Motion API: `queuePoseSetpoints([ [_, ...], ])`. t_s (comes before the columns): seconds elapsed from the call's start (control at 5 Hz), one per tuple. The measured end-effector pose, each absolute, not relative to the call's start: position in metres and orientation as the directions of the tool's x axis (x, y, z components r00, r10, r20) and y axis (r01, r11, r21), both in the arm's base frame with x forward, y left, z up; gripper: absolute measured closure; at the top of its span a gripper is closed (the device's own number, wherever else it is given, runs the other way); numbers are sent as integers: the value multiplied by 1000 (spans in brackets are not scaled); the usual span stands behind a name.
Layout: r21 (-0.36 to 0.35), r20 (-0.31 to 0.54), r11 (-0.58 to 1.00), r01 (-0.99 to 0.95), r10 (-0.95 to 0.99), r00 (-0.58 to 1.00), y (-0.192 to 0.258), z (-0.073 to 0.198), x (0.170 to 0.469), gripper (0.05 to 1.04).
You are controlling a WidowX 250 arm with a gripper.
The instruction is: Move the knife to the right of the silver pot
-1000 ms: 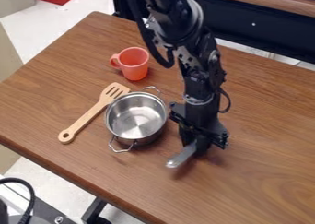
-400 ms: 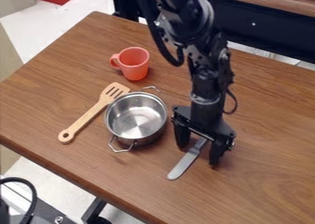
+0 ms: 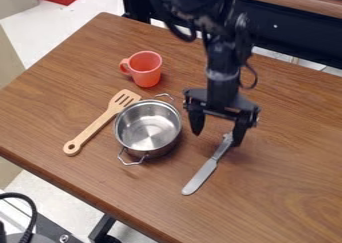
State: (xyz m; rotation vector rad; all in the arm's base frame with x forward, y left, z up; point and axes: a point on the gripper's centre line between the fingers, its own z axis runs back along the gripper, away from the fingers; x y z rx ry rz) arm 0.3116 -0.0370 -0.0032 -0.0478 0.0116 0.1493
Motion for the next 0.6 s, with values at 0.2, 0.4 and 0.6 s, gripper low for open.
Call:
queuePoseSetpoints([
  [0.2,-78,-12,978,-192,191,981,-36,12,327,86],
  [0.4,-68,45,968,-242,246,968,-33,17,340,86],
  [0.6,-105,115,938,-331,342,933,-32,19,357,86],
])
